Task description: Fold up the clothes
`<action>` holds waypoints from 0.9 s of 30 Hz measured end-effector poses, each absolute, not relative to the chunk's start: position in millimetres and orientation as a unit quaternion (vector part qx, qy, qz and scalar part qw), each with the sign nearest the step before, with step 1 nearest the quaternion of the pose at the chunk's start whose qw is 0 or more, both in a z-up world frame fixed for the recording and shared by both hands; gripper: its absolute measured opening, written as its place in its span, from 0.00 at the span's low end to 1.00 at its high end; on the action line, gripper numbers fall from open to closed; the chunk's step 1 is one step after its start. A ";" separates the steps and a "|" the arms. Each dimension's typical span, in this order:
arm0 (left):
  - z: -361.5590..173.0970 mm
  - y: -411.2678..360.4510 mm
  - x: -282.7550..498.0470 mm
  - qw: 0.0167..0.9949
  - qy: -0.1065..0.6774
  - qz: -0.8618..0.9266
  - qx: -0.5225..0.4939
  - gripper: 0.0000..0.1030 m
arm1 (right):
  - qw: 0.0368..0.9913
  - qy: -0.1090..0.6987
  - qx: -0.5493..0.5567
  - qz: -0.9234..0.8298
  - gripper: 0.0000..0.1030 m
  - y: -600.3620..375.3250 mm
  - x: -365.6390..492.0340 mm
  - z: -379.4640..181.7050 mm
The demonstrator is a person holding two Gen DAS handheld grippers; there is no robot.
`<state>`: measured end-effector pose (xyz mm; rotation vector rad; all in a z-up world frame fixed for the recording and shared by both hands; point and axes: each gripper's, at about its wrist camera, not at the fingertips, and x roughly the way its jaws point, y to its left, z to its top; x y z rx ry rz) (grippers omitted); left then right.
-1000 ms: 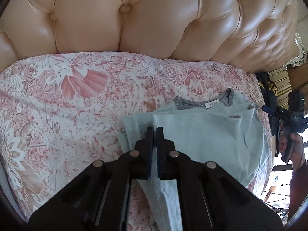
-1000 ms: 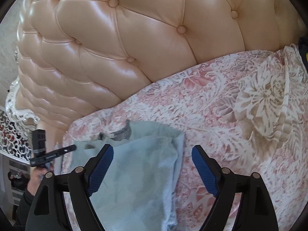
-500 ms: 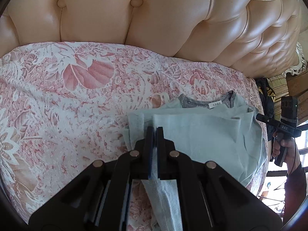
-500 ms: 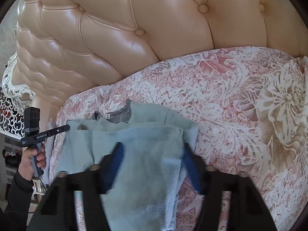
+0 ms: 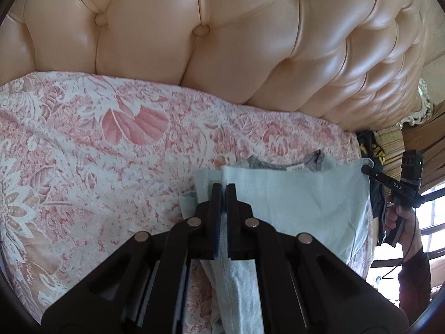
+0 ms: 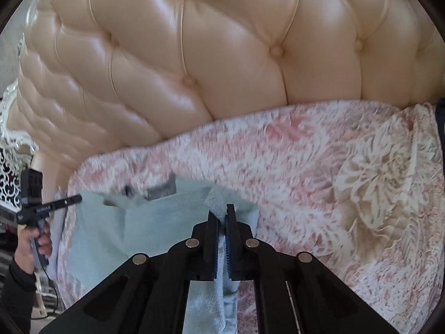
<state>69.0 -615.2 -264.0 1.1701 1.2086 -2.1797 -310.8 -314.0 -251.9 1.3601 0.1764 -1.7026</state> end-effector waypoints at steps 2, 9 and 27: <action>-260.7 -621.2 70.9 0.196 0.437 -0.778 0.407 0.03 | 0.456 0.070 0.545 -0.700 0.03 -315.9 -314.0 -245.2; -288.8 -629.1 66.6 0.210 0.446 -0.762 0.421 0.03 | 0.429 0.081 0.555 -0.708 0.03 -322.4 -318.5 -263.8; -282.0 -639.6 116.4 0.267 0.501 -0.736 0.369 0.76 | 0.409 0.081 0.542 -0.730 0.75 -294.0 -318.9 -258.2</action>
